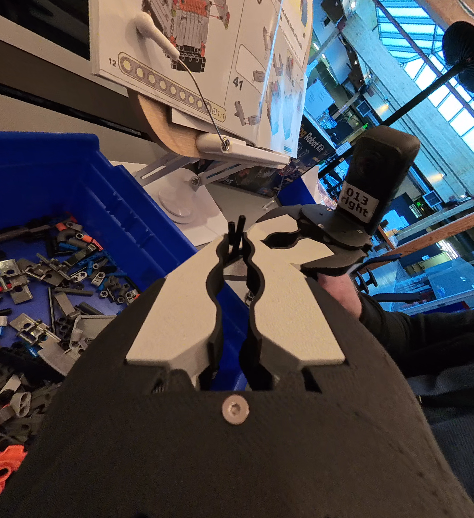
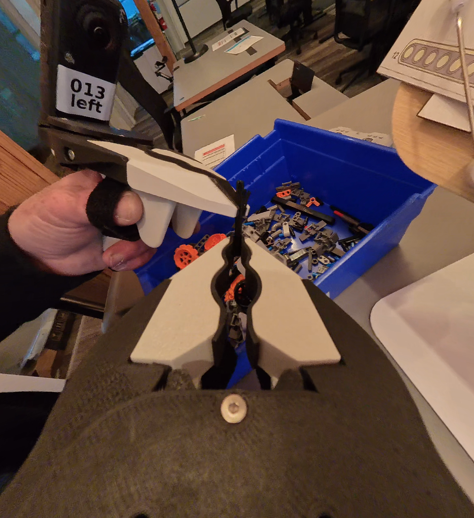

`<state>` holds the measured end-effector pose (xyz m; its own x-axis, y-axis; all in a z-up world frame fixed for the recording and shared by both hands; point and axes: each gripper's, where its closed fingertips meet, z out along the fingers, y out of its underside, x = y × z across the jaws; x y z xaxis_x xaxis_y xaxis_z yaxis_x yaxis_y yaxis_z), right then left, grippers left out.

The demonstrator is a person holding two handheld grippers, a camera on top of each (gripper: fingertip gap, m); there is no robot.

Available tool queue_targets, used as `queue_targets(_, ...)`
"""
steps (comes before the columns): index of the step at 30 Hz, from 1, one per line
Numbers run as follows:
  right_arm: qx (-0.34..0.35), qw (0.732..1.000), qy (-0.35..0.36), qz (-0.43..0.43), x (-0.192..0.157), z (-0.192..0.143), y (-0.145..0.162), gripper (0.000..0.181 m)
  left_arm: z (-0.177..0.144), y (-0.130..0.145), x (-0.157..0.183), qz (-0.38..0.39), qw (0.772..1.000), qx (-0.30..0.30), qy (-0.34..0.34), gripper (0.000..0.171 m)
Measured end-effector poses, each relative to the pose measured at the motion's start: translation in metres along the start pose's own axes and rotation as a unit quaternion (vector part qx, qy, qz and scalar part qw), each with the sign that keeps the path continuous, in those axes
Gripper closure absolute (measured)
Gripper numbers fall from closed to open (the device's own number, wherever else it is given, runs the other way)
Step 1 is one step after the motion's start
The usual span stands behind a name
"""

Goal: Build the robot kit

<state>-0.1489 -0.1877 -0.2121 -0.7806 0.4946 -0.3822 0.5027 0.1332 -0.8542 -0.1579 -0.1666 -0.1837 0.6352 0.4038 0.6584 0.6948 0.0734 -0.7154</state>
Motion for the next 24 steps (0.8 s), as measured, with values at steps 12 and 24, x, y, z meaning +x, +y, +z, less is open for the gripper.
queue_targets(12, -0.032, 0.999, -0.007, -0.001, 0.006, -0.042, 0.002, 0.181, -0.021, -0.008, -0.033, 0.045, 0.995, -0.018, -0.088, 0.133)
queue_targets(24, -0.243, 0.967, 0.075, -0.015, 0.001, -0.163, 0.141, 0.181, -0.039, 0.0, -0.066, 0.126, 0.969, -0.133, -0.168, 0.148)
